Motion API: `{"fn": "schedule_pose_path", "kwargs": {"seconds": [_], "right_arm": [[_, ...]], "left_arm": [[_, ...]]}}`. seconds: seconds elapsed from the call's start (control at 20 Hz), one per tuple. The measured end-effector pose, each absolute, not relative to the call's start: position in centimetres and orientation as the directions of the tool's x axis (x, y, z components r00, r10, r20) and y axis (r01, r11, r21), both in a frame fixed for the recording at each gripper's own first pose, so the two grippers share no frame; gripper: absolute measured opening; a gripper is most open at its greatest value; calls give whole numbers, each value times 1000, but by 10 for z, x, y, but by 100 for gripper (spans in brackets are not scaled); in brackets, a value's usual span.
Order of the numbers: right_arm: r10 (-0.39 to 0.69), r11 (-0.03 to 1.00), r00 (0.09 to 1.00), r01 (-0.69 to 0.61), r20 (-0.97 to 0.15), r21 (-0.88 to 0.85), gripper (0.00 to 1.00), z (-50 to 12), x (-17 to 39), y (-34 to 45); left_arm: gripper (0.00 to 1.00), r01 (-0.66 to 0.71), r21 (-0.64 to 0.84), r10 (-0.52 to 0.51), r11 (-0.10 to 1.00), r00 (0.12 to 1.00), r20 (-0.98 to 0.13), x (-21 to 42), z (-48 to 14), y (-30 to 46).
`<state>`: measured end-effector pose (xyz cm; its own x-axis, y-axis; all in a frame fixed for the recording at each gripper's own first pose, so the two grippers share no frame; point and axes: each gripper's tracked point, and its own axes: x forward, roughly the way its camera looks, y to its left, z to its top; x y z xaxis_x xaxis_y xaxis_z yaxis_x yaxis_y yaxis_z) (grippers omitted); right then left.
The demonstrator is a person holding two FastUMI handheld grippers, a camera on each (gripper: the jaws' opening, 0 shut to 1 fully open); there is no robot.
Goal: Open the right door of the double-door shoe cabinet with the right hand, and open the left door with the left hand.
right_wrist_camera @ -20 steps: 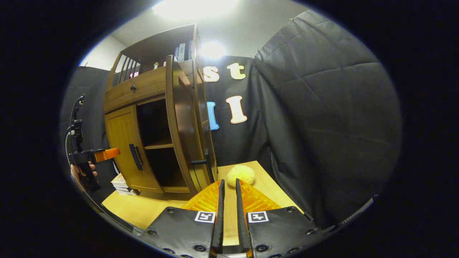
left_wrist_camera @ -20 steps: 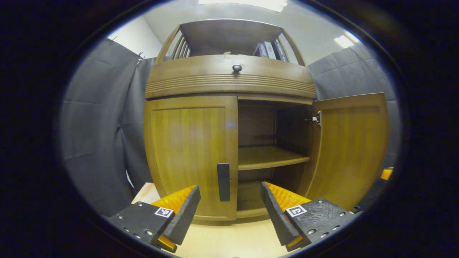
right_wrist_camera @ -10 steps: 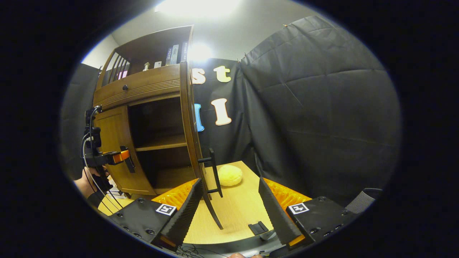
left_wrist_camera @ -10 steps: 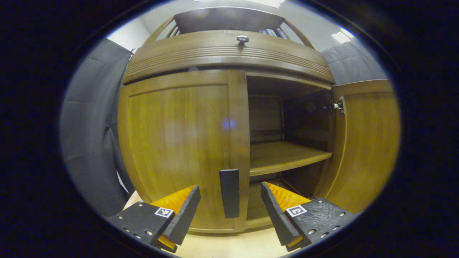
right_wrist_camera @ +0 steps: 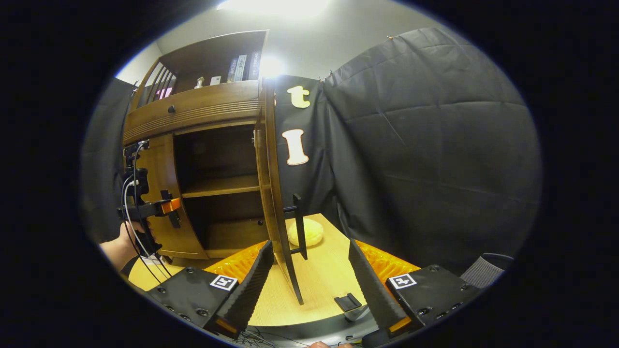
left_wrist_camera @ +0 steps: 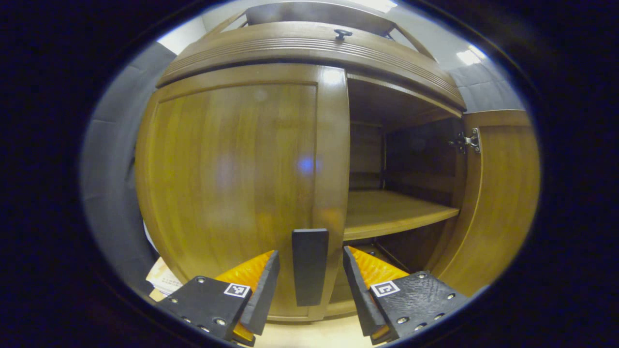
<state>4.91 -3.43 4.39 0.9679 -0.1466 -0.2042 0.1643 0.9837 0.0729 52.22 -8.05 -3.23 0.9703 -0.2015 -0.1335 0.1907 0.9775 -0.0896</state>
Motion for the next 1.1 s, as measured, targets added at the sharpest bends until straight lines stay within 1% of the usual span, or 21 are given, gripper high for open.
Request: {"fn": "schedule_pose_path", "kwargs": {"seconds": [0.05, 0.15, 0.2, 0.25, 0.3, 0.4, 0.45, 0.5, 0.6, 0.65, 0.7, 0.8, 0.85, 0.9, 1.0, 1.05, 1.1], "right_arm": [[-145, 984, 968, 162, -204, 73, 98, 44, 49, -32], [-140, 985, 969, 157, -203, 70, 98, 45, 51, -27], [-137, 986, 969, 154, -204, 68, 98, 45, 53, -24], [-131, 987, 970, 148, -206, 69, 98, 43, 54, -22], [-126, 987, 969, 144, -210, 70, 98, 42, 56, -20], [-116, 988, 969, 135, -216, 74, 98, 40, 57, -15], [-114, 988, 970, 133, -214, 75, 93, 40, 57, -13], [-112, 989, 971, 130, -212, 75, 98, 40, 56, -12], [-111, 989, 971, 128, -211, 71, 98, 39, 55, -10], [-111, 989, 971, 129, -211, 71, 92, 39, 54, -10], [-112, 989, 971, 130, -212, 74, 92, 38, 52, -10], [-111, 988, 970, 132, -214, 82, 92, 37, 51, -9], [-112, 987, 970, 133, -214, 85, 98, 37, 49, -9], [-114, 987, 970, 135, -214, 86, 92, 36, 47, -9], [-116, 986, 971, 137, -211, 90, 92, 36, 46, -9], [-115, 986, 971, 137, -211, 93, 92, 34, 45, -9], [-112, 986, 971, 135, -212, 98, 98, 32, 45, -8]], "left_arm": [[77, 151, -75, -160, 986, 979, -129, 527, -34, -72], [43, 174, -86, -184, 981, 974, -131, 526, -35, -75], [43, 166, -84, -175, 983, 976, -130, 525, -35, -75], [35, 166, -83, -175, 983, 977, -123, 533, -39, -79], [28, 166, -58, -172, 984, 977, -123, 529, -36, -79], [29, 165, -37, -168, 986, 979, -118, 527, -36, -75], [28, 164, -57, -169, 985, 979, -116, 527, -38, -76], [23, 168, -63, -175, 984, 978, -114, 529, -37, -75], [14, 165, -73, -173, 984, 978, -113, 525, -36, -75], [12, 165, -69, -172, 984, 978, -115, 526, -38, -75], [11, 168, -72, -176, 983, 978, -115, 526, -38, -75], [14, 174, -76, -182, 982, 977, -113, 525, -38, -75], [14, 176, -74, -183, 982, 977, -113, 524, -38, -75], [14, 178, -74, -186, 981, 976, -112, 523, -37, -75], [13, 194, -83, -202, 977, 974, -105, 516, -36, -75], [14, 204, -90, -212, 975, 972, -99, 511, -37, -73], [13, 214, -89, -222, 973, 971, -93, 507, -36, -72]]}}
